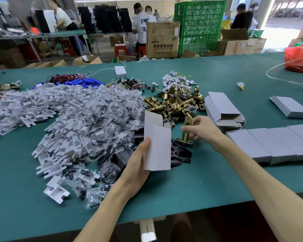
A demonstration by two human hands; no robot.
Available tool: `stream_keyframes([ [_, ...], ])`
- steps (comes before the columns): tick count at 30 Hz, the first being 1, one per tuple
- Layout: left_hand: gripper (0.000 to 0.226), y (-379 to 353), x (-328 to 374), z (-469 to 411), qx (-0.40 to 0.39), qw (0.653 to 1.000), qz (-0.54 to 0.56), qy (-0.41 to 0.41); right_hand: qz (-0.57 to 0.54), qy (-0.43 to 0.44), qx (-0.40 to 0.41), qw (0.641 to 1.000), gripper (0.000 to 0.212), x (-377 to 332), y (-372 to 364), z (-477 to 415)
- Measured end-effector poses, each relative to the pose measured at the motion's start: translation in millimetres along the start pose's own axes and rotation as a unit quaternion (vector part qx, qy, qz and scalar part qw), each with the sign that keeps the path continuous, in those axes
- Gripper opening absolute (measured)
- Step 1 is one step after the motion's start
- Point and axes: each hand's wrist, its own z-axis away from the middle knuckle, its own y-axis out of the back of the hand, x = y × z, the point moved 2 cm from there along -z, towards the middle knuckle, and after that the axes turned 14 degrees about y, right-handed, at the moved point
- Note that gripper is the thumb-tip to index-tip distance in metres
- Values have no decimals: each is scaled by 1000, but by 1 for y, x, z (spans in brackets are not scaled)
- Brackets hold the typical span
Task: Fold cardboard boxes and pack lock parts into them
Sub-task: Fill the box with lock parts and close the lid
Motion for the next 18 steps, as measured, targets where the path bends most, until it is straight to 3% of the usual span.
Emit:
stream_keyframes([
  [4,61,6,-5,-3,13,1000,27,-7,-33,97,88,991,31,-20,13,16],
  [8,74,4,-5,-2,5,1000,-15,-19,-131,181,178,958,29,-57,26,23],
  [11,85,3,-6,-3,0,997,-66,-31,-178,245,150,941,27,-90,29,29],
  [14,65,4,-7,-2,0,996,-88,-33,-191,295,115,929,28,-115,23,36],
  [18,59,4,-8,-1,-16,996,-89,-23,-191,292,71,934,29,-123,6,40],
])
